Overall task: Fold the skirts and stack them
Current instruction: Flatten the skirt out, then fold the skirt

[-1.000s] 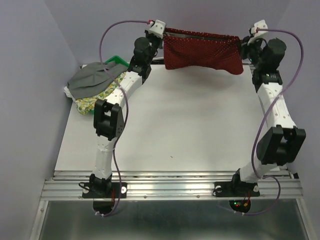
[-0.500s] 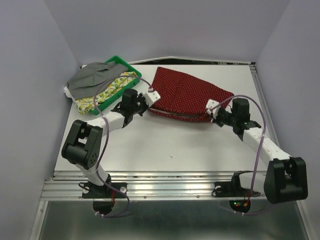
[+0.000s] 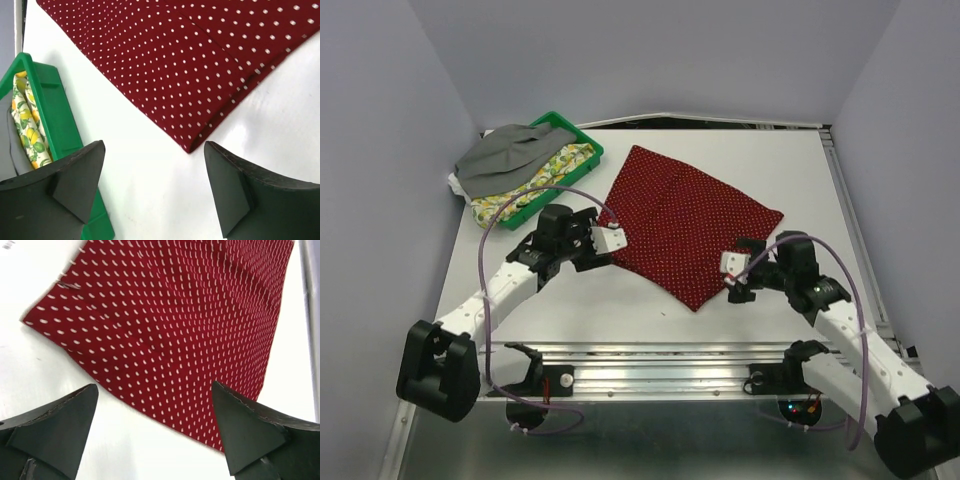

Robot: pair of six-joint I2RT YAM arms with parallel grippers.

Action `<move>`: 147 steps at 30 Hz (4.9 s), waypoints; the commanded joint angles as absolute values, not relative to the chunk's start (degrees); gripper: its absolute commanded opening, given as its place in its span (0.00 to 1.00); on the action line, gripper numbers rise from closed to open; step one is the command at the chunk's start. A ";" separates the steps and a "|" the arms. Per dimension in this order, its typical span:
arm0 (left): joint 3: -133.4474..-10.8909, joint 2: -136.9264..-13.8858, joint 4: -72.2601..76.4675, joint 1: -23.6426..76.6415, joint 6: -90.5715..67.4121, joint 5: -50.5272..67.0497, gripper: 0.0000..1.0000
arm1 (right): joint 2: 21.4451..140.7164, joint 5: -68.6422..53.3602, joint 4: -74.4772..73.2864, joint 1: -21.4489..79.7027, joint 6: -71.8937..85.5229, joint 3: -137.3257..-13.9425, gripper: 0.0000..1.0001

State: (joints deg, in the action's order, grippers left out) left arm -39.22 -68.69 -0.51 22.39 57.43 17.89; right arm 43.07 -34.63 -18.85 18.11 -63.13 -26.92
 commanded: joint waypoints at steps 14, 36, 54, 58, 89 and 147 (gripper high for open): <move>-65.29 -92.45 -14.42 22.32 22.60 19.25 0.66 | 107.91 -16.34 -28.90 10.46 -36.29 -82.07 0.75; -108.08 -132.10 -22.49 25.05 19.33 11.77 0.61 | 94.93 -21.42 -53.52 25.57 -44.84 -60.27 0.67; -100.17 -114.60 -19.59 22.68 24.43 19.95 0.80 | 114.14 -29.19 -47.39 9.32 -29.19 -104.10 1.00; -108.44 -118.81 -22.14 19.96 23.65 20.12 0.75 | 119.43 -24.09 -40.10 7.65 -27.86 -111.43 0.92; -119.53 -132.45 -30.67 15.56 26.72 14.94 0.67 | 141.15 -27.68 -17.31 7.65 -49.39 -113.91 0.44; -101.88 -110.93 -25.75 13.54 34.98 21.18 0.00 | 114.89 -28.30 -23.19 7.12 -49.04 -107.61 0.01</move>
